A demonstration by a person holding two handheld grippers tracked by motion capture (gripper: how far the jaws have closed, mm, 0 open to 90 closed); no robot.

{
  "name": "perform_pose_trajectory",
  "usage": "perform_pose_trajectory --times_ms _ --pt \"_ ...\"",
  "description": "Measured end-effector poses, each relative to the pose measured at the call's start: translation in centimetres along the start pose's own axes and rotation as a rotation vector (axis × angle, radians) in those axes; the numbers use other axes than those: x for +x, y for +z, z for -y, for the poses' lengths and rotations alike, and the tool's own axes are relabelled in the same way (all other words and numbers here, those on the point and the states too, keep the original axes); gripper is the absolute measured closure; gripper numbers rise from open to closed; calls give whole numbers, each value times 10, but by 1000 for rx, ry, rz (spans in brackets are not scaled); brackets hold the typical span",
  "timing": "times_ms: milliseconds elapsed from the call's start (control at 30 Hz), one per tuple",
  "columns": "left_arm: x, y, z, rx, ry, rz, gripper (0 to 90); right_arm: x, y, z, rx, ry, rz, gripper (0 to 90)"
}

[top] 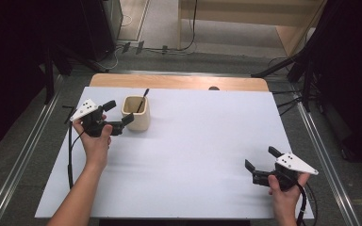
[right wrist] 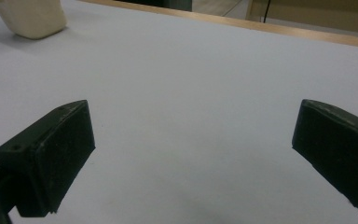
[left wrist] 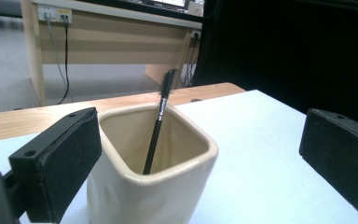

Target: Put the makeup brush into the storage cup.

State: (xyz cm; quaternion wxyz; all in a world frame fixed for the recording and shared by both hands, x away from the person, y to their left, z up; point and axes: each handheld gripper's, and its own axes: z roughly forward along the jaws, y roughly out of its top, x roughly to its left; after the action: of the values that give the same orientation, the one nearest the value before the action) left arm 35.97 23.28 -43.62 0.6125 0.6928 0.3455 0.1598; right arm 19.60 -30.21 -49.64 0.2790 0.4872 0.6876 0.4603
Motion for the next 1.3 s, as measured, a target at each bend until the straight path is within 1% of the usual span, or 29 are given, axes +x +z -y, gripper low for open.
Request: perform_pose_trajectory --times_ms 100,200,233,433,600,767,833,900,1000,1133,1300 --pt "-2 -5 1 12 11 6 0 0 0 0 0 2 0 0" --pt "-5 -10 1 11 19 13 0 0 0 0 1 2 -1 0" --pt "-6 -11 2 14 20 8 0 0 0 0 1 1 -2 0" --pt "-7 -21 8 32 9 -3 0 0 0 0 0 2 -3 0" --pt "-9 -30 14 25 7 -10 0 1 1 0 -1 0 -4 0" --pt "-12 -38 16 22 17 -10 0 1 1 0 -1 1 -4 0" --pt "-13 -40 18 16 15 -10 0 1 1 0 -1 3 -4 0" --pt "-14 -42 21 26 24 -16 0 1 1 0 -1 3 -3 0" --pt "-14 -44 26 38 22 -21 0 2 1 0 -1 4 -4 0" --pt "-13 -48 32 39 14 -30 0 2 1 0 1 3 -5 0" --pt "-15 -53 38 39 14 -26 0 2 2 0 0 4 -6 0"
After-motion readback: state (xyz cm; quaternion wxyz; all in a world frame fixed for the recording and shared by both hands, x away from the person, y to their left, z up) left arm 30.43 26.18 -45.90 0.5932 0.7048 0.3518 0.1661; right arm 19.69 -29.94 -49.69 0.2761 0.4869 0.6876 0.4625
